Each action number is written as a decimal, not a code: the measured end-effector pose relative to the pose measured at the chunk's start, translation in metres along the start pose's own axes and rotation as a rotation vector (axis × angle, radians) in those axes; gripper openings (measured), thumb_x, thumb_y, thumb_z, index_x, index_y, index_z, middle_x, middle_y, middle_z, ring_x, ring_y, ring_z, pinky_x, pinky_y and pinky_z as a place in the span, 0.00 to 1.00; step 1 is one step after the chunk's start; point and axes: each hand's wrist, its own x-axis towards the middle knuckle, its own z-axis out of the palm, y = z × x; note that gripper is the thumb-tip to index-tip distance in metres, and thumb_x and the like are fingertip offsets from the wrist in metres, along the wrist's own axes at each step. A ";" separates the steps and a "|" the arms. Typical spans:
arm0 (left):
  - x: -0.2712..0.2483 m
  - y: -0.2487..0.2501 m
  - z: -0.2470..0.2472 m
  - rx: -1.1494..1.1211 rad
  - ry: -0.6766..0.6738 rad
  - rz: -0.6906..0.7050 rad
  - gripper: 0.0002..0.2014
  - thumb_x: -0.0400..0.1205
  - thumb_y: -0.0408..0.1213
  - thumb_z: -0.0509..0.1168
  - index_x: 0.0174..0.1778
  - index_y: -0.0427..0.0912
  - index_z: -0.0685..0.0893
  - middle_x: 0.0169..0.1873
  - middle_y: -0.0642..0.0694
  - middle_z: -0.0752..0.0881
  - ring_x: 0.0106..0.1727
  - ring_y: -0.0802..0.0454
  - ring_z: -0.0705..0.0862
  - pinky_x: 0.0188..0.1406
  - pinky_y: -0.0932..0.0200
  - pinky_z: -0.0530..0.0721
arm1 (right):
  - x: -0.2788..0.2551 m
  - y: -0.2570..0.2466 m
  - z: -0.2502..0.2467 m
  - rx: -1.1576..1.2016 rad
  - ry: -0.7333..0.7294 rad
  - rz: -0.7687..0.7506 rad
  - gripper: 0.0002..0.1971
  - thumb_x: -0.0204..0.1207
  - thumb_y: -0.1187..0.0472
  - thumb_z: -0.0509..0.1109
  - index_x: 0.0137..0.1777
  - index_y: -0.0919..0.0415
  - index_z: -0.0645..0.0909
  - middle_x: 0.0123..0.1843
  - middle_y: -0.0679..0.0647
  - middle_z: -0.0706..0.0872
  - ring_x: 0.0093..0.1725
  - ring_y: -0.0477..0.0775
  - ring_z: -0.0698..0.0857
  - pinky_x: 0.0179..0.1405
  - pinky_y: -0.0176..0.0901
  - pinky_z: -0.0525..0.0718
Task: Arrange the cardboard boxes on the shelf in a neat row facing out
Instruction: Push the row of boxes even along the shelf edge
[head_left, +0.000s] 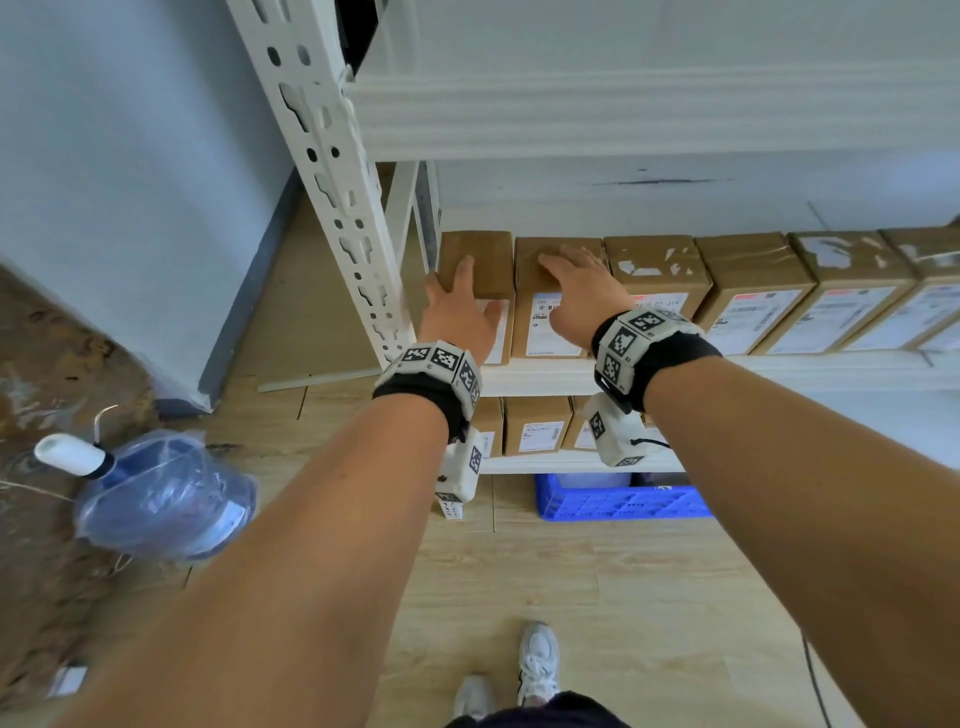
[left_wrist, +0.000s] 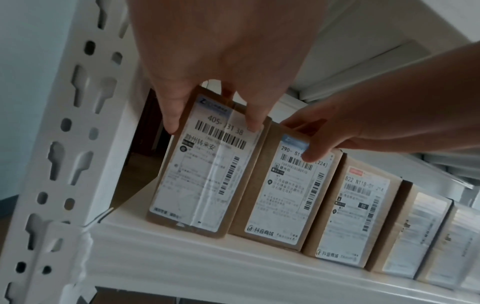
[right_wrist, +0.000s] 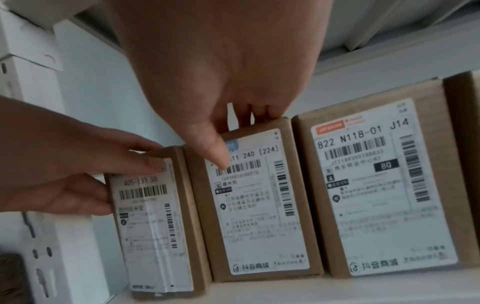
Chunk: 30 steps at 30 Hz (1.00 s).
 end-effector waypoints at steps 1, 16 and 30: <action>0.001 -0.001 0.001 -0.026 0.012 0.008 0.33 0.85 0.51 0.59 0.84 0.55 0.52 0.82 0.36 0.54 0.69 0.33 0.79 0.67 0.43 0.81 | 0.000 0.002 -0.002 0.013 -0.002 -0.008 0.37 0.74 0.72 0.63 0.83 0.54 0.59 0.86 0.55 0.55 0.85 0.58 0.51 0.84 0.52 0.56; 0.008 -0.006 -0.004 0.099 0.067 0.068 0.27 0.86 0.46 0.60 0.81 0.52 0.60 0.78 0.35 0.62 0.71 0.34 0.76 0.72 0.43 0.73 | 0.007 0.004 -0.005 0.081 0.050 -0.047 0.27 0.77 0.73 0.62 0.75 0.53 0.71 0.77 0.52 0.71 0.72 0.56 0.74 0.69 0.48 0.75; 0.010 0.017 -0.011 0.464 0.043 0.277 0.41 0.78 0.41 0.66 0.85 0.40 0.52 0.84 0.37 0.55 0.86 0.38 0.51 0.85 0.40 0.46 | -0.011 0.007 -0.016 0.102 0.127 0.079 0.37 0.71 0.74 0.64 0.80 0.53 0.65 0.80 0.56 0.66 0.77 0.59 0.70 0.66 0.49 0.77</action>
